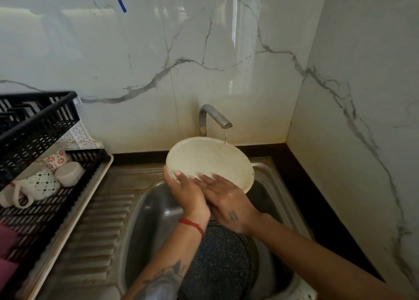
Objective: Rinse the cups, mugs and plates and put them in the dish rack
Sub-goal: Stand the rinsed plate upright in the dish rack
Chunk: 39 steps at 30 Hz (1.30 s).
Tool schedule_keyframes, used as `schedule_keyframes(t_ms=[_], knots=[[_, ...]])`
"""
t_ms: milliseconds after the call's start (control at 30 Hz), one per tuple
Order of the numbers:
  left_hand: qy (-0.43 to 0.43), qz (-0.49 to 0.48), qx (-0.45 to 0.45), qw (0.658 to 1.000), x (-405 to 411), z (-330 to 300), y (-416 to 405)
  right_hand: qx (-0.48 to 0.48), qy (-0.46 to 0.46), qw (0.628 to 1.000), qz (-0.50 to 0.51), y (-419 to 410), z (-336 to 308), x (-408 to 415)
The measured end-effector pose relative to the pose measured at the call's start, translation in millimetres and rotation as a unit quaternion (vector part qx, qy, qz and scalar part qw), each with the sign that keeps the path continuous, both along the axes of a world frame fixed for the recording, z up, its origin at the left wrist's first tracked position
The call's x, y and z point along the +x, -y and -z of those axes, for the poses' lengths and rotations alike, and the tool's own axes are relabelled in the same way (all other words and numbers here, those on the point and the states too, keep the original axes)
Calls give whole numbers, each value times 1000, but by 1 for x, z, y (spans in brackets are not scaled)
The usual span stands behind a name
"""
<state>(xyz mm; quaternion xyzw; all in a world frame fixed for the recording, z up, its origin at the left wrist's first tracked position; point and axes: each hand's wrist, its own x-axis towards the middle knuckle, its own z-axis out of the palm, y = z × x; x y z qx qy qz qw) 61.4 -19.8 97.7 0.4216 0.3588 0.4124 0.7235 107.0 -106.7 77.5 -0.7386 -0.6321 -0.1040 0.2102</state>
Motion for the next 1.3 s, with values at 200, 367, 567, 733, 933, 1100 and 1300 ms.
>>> schedule_keyframes(t_ms=[200,367,567,733,933,1100,1300], knots=[[-23,87,-1,996,-11,12,-30,-207,-74,959,179,24,-5,67],[-10,106,-39,994,-12,15,-30,-180,-92,949,242,-17,-12,61],[16,132,-149,980,-17,22,-33,-181,48,981,54,-41,-9,39],[15,147,-166,975,-22,25,-36,-181,9,933,310,-21,-18,77],[66,233,-269,932,-22,24,-27,-202,37,965,165,-38,-10,37],[103,281,-302,905,-30,21,-25,-192,22,966,171,-35,-14,66],[112,257,-221,934,-34,18,-39,-95,-94,906,401,-17,14,62]])
